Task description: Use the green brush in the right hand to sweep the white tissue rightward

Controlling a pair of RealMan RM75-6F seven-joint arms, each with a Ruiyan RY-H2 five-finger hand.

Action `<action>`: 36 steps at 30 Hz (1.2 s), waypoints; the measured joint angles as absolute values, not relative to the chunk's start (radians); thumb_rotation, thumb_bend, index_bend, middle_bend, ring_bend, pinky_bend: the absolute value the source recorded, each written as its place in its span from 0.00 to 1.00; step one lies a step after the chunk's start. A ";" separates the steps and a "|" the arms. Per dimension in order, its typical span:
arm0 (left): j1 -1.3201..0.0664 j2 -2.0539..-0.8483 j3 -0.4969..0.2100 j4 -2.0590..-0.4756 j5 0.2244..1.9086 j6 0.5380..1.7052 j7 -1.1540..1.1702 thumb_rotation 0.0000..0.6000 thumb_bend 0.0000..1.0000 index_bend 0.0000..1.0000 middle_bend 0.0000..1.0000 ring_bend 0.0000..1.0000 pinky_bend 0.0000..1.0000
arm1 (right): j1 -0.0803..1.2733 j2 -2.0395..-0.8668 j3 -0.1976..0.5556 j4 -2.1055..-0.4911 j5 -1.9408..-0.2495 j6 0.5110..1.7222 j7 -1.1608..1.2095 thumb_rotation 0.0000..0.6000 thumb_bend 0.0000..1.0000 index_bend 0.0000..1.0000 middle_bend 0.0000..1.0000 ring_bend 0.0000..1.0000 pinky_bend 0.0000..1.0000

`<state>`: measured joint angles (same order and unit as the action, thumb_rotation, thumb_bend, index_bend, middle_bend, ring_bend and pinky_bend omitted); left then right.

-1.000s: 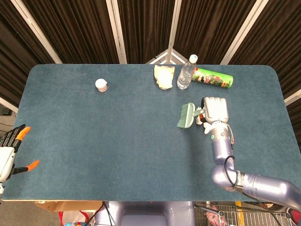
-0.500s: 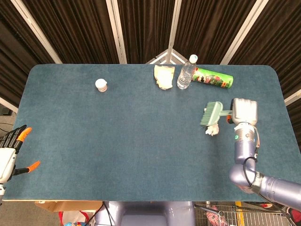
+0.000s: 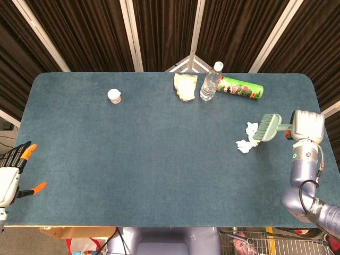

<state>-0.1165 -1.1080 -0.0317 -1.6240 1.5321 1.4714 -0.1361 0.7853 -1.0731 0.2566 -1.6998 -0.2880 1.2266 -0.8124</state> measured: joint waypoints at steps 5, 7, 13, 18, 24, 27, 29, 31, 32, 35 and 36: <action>-0.116 -1.108 -0.035 -1.625 1.524 1.471 -0.138 1.00 0.00 0.00 0.00 0.00 0.02 | 0.783 -1.016 0.295 -1.788 -0.323 1.220 -0.769 1.00 0.59 0.75 0.94 0.96 0.81; -0.117 -1.107 -0.036 -1.624 1.522 1.470 -0.140 1.00 0.00 0.00 0.00 0.00 0.02 | 0.783 -0.991 0.307 -1.836 -0.346 1.217 -0.758 1.00 0.59 0.75 0.94 0.96 0.81; -0.116 -1.107 -0.033 -1.623 1.529 1.472 -0.140 1.00 0.00 0.00 0.00 0.00 0.02 | 0.785 -0.962 0.318 -1.972 -0.398 1.203 -0.728 1.00 0.59 0.75 0.94 0.96 0.81; -0.116 -1.108 -0.034 -1.621 1.527 1.471 -0.140 1.00 0.00 0.00 0.00 0.00 0.02 | 0.787 -0.980 0.306 -2.063 -0.449 1.193 -0.710 1.00 0.59 0.75 0.94 0.96 0.81; -0.118 -1.108 -0.033 -1.617 1.527 1.468 -0.142 1.00 0.00 0.00 0.00 0.00 0.02 | 0.781 -1.051 0.253 -2.205 -0.525 1.245 -0.721 1.00 0.59 0.75 0.94 0.96 0.81; -0.118 -1.108 -0.034 -1.616 1.527 1.468 -0.143 1.00 0.00 0.00 0.00 0.00 0.02 | 0.779 -1.118 0.224 -2.243 -0.548 1.275 -0.724 1.00 0.60 0.75 0.94 0.96 0.81; -0.118 -1.108 -0.034 -1.615 1.525 1.467 -0.144 1.00 0.00 0.00 0.00 0.00 0.02 | 0.777 -1.159 0.203 -2.260 -0.572 1.301 -0.727 1.00 0.60 0.75 0.94 0.96 0.81; -0.118 -1.108 -0.035 -1.614 1.523 1.466 -0.145 1.00 0.00 0.00 0.00 0.00 0.02 | 0.773 -1.194 0.187 -2.270 -0.593 1.326 -0.727 1.00 0.60 0.75 0.94 0.96 0.81; -0.118 -1.108 -0.035 -1.613 1.523 1.466 -0.145 1.00 0.00 0.00 0.00 0.00 0.02 | 0.770 -1.206 0.181 -2.272 -0.598 1.333 -0.726 1.00 0.60 0.75 0.94 0.96 0.81; -0.118 -1.108 -0.034 -1.613 1.523 1.466 -0.147 1.00 0.00 0.00 0.00 0.00 0.02 | 0.761 -1.234 0.160 -2.265 -0.600 1.347 -0.720 1.00 0.60 0.73 0.94 0.96 0.81; -0.118 -1.107 -0.034 -1.613 1.524 1.467 -0.147 1.00 0.00 0.00 0.00 0.00 0.02 | 0.758 -1.237 0.156 -2.258 -0.600 1.350 -0.718 1.00 0.60 0.72 0.94 0.96 0.81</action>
<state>-0.1178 -1.1073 -0.0344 -1.6131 1.5239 1.4669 -0.1467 0.7581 -1.2369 0.1564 -2.2580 -0.6002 1.3496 -0.7183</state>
